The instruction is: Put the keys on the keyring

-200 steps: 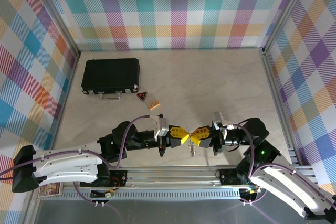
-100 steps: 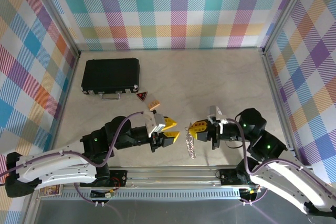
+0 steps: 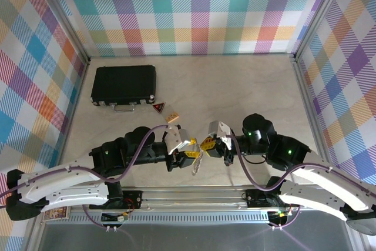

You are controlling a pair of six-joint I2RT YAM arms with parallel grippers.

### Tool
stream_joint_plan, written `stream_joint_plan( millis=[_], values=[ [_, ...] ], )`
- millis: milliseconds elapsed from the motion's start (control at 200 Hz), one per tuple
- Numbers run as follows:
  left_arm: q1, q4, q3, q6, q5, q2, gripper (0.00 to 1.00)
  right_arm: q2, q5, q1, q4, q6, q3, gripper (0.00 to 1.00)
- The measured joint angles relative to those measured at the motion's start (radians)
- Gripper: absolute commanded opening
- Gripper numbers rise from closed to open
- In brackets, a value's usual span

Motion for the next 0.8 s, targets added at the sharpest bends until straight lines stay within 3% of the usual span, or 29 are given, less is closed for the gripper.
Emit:
stream_joint_plan(
  millis=[370, 800],
  values=[
    [0.064, -0.097, 0.002, 0.040, 0.029, -0.037, 0.46, 0.019, 0.044, 0.050, -0.048, -0.056, 0.008, 0.00],
    [0.076, -0.093, 0.002, 0.116, 0.148, -0.037, 0.46, 0.020, 0.050, 0.058, -0.048, -0.063, 0.008, 0.00]
  ],
)
